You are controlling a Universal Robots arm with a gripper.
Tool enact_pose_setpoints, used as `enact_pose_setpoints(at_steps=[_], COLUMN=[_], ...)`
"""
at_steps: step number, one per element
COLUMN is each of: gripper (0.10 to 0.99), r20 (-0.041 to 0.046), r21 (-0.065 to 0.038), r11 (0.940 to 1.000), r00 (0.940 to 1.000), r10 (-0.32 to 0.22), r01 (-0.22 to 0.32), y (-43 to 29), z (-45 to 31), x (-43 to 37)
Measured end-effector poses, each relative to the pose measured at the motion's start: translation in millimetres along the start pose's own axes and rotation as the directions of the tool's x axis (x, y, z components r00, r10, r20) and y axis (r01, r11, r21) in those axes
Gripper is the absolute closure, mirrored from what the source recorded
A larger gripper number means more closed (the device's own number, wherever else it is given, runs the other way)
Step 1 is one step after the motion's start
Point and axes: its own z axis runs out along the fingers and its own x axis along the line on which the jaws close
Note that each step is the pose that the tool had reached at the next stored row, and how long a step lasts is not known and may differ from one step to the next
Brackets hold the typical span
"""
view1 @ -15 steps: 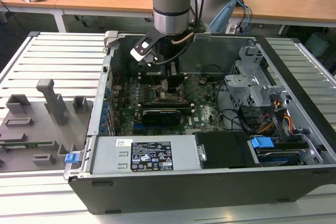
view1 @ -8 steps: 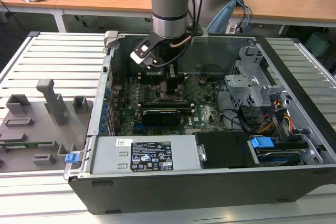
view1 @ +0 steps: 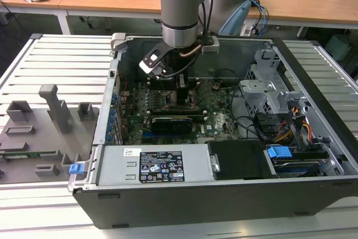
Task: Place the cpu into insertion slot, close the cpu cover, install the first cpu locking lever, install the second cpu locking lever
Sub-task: 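Place the cpu into insertion slot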
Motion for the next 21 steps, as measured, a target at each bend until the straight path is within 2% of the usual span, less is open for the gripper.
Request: enact_pose_setpoints(at_steps=[7,12,15,17,18,21], gripper=[0.549,0.549,0.549,0.537,0.471,0.471], r20=[0.0033,0.0115,0.0117,0.0117,0.0117,0.0117], r21=[0.000,0.000,0.000,0.000,0.000,0.000], r11=[1.0000,1.0000,1.0000,1.0000,1.0000,1.0000], r00=[1.0000,0.9999,0.9999,0.9999,0.9999,0.9999], r10=[0.007,0.008,0.008,0.008,0.008,0.008], r01=[-0.007,-0.008,-0.008,-0.008,-0.008,-0.008], y=[-0.3,-0.4,-0.4,-0.2,0.0,0.2], z=[4.3,5.7,5.8,6.0,6.0,5.2], x=[0.0,0.0,0.0,0.2,0.2,0.1])
